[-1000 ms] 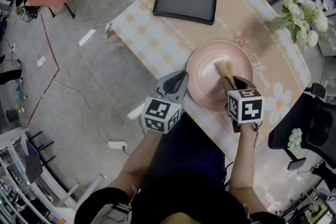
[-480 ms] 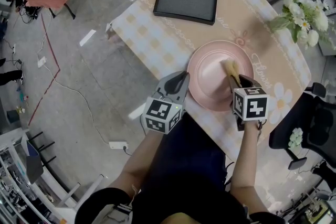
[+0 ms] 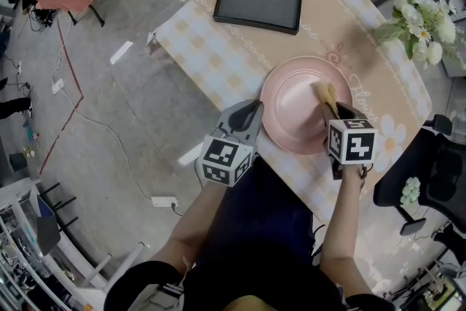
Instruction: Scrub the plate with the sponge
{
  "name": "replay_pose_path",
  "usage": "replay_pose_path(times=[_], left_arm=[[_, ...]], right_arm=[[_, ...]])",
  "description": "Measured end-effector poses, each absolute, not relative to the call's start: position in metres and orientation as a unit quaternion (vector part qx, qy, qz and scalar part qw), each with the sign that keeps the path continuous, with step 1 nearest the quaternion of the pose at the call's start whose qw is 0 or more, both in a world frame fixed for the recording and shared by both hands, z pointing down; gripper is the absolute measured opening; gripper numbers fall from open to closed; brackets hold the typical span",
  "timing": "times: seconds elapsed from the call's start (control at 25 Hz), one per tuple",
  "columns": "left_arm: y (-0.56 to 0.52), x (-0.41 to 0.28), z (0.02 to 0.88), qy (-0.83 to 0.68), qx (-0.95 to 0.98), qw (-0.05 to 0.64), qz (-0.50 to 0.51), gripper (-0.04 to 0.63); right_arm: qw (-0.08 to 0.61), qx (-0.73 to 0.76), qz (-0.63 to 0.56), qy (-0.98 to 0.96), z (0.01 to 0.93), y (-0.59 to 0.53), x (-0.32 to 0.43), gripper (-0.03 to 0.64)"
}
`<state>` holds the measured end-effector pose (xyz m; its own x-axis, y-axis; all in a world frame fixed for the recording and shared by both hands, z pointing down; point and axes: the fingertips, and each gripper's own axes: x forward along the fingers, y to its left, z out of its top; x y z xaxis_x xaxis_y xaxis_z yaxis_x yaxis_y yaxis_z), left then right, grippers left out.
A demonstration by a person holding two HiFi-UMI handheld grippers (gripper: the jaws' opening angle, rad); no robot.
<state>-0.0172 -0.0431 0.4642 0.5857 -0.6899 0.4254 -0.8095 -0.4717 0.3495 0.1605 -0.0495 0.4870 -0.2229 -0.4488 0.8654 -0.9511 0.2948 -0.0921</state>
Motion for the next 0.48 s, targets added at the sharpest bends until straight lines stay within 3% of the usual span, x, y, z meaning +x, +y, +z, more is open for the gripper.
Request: replay_pose_path(times=[0.48], left_arm=[[-0.043, -0.018, 0.465, -0.438, 0.852, 0.264, 0.116, 0.025]], right_arm=[[0.407, 0.512, 0.308, -0.691, 0.489, -0.056, 0.177, 0.077]])
